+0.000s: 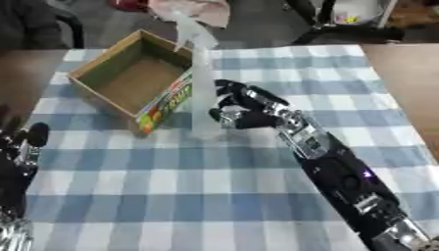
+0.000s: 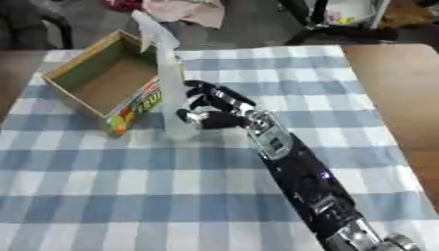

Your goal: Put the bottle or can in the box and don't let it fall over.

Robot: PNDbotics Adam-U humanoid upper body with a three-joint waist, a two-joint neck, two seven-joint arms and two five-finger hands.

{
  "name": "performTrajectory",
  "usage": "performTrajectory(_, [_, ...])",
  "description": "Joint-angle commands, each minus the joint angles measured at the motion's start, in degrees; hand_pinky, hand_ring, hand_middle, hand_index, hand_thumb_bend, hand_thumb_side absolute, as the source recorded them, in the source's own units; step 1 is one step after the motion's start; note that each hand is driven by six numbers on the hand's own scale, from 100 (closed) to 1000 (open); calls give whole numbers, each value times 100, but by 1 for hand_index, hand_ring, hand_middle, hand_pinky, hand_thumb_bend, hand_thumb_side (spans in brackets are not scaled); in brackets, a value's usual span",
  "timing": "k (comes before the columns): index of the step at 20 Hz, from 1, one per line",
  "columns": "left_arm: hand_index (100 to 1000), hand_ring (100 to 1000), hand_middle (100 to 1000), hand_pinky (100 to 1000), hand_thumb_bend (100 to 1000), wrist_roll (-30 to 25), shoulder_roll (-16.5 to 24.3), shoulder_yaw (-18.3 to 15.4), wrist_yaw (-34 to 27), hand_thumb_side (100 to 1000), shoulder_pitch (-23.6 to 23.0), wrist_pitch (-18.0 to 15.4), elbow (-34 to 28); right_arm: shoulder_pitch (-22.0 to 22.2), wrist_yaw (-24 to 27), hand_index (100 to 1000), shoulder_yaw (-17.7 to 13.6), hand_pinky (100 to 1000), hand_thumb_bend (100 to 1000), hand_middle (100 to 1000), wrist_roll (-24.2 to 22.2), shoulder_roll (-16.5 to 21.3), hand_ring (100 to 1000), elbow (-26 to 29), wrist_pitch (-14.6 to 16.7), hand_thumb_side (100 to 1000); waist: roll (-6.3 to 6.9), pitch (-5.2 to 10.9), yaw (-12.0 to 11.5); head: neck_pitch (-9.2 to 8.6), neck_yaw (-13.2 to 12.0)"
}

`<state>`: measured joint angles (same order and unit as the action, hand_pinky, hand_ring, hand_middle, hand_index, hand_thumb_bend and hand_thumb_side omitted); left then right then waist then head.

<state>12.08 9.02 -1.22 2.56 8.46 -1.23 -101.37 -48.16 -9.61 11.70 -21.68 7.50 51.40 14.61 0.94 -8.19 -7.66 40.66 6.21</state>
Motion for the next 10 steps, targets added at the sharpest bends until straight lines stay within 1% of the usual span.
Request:
performTrajectory(1, [975,1000,1000,1000,774,-40,38,32,-28,635,106,-10,-99,-175,-121,1000,4,924,309,828,-6,-25,771,16,42,425,12,35,-69,-95,81])
performTrajectory(7, [976,1000,1000,1000,774,-54,34,36,-30,635,124,-10,-101,-199,-194,1000,-14,923,311,827,21,-29,771,-38,72,428,26,14,-117,-118,132])
performTrajectory(10, [976,1000,1000,1000,774,-66,34,50,-40,635,167,-9,-116,-301,-367,1000,-72,924,312,829,184,12,773,-178,59,428,48,-57,-319,-177,314])
